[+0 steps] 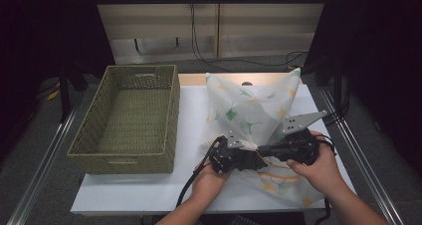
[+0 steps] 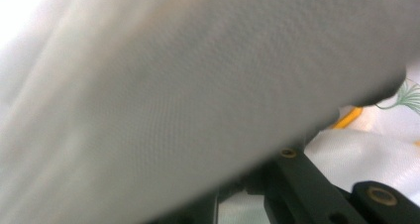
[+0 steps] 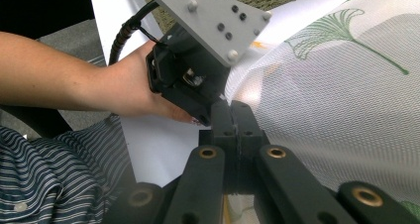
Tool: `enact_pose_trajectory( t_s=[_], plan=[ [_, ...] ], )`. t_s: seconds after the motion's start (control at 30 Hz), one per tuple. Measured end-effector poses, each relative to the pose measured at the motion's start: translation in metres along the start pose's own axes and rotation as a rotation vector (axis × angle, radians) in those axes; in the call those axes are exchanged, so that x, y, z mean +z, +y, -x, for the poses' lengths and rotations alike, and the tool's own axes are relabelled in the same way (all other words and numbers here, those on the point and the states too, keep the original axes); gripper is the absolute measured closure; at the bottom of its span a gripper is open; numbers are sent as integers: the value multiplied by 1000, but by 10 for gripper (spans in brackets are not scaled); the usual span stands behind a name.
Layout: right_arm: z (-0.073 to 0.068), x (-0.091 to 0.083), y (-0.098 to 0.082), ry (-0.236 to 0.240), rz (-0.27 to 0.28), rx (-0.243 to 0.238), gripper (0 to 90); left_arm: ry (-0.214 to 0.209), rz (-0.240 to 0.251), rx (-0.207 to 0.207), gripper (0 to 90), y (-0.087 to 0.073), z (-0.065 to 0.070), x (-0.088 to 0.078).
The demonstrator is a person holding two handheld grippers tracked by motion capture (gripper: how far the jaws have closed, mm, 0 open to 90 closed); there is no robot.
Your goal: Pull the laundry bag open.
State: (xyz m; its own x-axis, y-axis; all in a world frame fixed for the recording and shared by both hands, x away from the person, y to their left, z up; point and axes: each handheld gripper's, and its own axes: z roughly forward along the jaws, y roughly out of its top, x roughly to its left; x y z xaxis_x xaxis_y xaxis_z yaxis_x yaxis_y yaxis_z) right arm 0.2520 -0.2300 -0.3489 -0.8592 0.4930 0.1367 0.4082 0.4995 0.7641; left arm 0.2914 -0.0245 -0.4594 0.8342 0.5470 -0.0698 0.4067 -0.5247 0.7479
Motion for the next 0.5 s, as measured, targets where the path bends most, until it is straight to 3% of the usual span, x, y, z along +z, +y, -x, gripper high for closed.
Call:
enact_pose_trajectory(
  t_s=[0.07, 0.1, 0.2, 0.23, 0.33, 0.5],
  plan=[
    [1, -1, 0, 3, 3, -3, 900, 19, -6, 30, 874, 3, 2, -1],
    [0, -1, 0, 2, 4, 0, 900, 21, 24, 24, 875, 3, 2, 0],
    [0, -2, 0, -3, 4, 2, 900, 26, 18, 40, 876, 7, 0, 0],
    [0, -2, -1, 3, 7, 0, 900, 21, 46, 35, 877, 8, -1, 2],
    [0, -2, -1, -2, 6, 0, 900, 47, 46, 51, 877, 16, -3, 3],
    [1, -5, -1, -7, 11, 6, 900, 79, 87, 37, 877, 27, -11, 4]
  ],
)
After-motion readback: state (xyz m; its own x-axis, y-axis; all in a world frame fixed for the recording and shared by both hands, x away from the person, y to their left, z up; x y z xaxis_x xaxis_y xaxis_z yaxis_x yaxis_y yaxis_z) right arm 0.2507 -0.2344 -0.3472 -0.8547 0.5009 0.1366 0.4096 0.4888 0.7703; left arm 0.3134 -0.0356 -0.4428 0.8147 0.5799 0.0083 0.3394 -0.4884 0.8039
